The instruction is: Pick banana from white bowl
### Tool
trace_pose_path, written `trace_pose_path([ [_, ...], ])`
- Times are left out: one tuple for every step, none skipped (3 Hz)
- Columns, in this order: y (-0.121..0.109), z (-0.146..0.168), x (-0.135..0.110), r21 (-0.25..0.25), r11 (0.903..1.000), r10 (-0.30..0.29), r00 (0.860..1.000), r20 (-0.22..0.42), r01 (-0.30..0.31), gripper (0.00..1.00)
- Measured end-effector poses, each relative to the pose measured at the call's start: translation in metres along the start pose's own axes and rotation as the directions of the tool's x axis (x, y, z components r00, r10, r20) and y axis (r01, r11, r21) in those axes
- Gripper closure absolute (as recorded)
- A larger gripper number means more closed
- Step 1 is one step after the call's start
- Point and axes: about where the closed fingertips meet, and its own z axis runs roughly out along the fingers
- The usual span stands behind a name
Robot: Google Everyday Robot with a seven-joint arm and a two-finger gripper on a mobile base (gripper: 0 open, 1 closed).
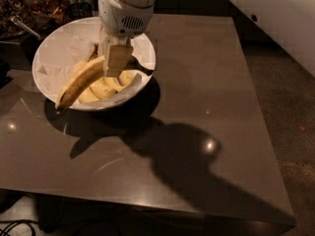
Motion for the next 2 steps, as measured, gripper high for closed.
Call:
trace_pose_path([
  [0.016,-0.007,-0.013,0.001,0.9995,-0.032,0.999,0.041,0.032,1.00],
  [0.034,-0.011,-0.025,0.000,0.9980,-0.062,0.996,0.065,0.063,1.00],
])
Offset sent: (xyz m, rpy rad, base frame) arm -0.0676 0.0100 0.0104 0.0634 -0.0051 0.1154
